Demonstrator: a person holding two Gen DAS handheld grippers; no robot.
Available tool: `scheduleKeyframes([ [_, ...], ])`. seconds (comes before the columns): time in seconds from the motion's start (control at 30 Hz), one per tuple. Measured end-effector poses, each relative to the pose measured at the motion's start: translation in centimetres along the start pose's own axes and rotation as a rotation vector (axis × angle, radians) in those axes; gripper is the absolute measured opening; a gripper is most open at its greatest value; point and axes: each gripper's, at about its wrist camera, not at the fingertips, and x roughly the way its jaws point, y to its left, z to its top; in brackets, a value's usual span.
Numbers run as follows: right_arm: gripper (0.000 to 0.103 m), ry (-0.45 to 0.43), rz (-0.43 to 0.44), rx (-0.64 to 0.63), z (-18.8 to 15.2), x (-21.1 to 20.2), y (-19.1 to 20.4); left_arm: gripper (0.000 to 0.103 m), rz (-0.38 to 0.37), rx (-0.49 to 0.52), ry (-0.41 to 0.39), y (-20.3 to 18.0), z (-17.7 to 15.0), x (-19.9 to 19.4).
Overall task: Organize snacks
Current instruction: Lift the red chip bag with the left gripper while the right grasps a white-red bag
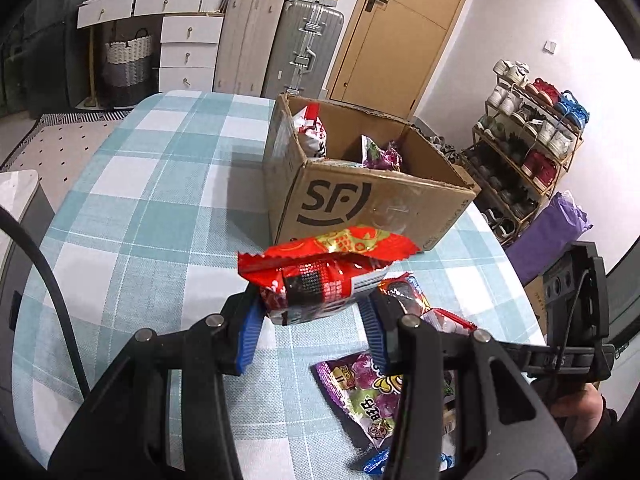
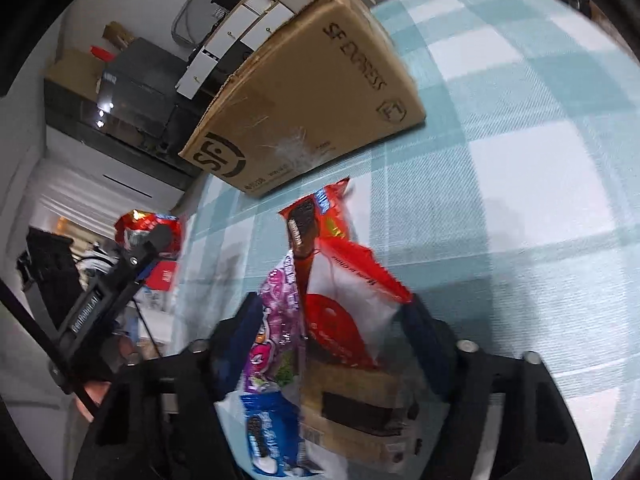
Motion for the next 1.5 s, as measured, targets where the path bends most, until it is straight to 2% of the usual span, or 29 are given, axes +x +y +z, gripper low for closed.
scheduleKeyframes([
  [0.03,0.065,0.001,0.007,0.012,0.1,0.1,-0.1,0.041,-0.002,0.002,0.0,-0.1,0.0,0.0],
  [0.1,0.055,0.008,0.038,0.054,0.2,0.4,-0.4,0.041,-0.007,0.003,-0.001,-0.1,0.0,-0.1],
  [0.2,0.05,0.003,0.069,0.104,0.3,0.6,-1.0,0.041,-0.014,0.002,0.0,-0.1,0.0,-0.1],
  [0.33,0.044,-0.009,0.075,0.097,0.4,0.6,-0.9,0.041,-0.019,-0.006,0.004,0.1,-0.1,-0.1],
  [0.53,0.03,-0.037,0.105,0.078,0.7,0.0,-0.6,0.041,-0.023,-0.024,0.008,0.5,-0.1,-0.1],
  [0.93,0.032,-0.033,0.146,0.163,0.3,-1.4,-3.2,0.041,-0.02,-0.009,0.022,-0.1,-0.3,0.3],
  [0.97,0.037,-0.031,0.158,0.173,0.4,-1.5,-3.4,0.041,-0.018,-0.007,0.023,-0.2,-0.4,0.4],
  [1.0,0.049,-0.035,0.164,0.181,0.3,-1.8,-3.7,0.041,-0.018,-0.006,0.024,-0.2,-0.4,0.4],
  [1.07,0.054,-0.055,0.168,0.203,0.3,-2.2,-4.1,0.041,-0.018,-0.005,0.026,-0.3,-0.4,0.5],
  [1.13,0.054,-0.062,0.187,0.221,0.4,-2.5,-4.5,0.041,-0.017,-0.003,0.028,-0.3,-0.4,0.6],
  [1.3,0.053,-0.059,0.144,0.236,0.3,-2.5,-5.1,0.041,-0.018,0.002,0.03,-0.6,-0.4,0.7],
  [1.5,0.043,-0.05,0.09,0.185,0.2,-2.4,-4.5,0.041,-0.018,-0.004,0.027,-0.5,-0.4,0.7],
])
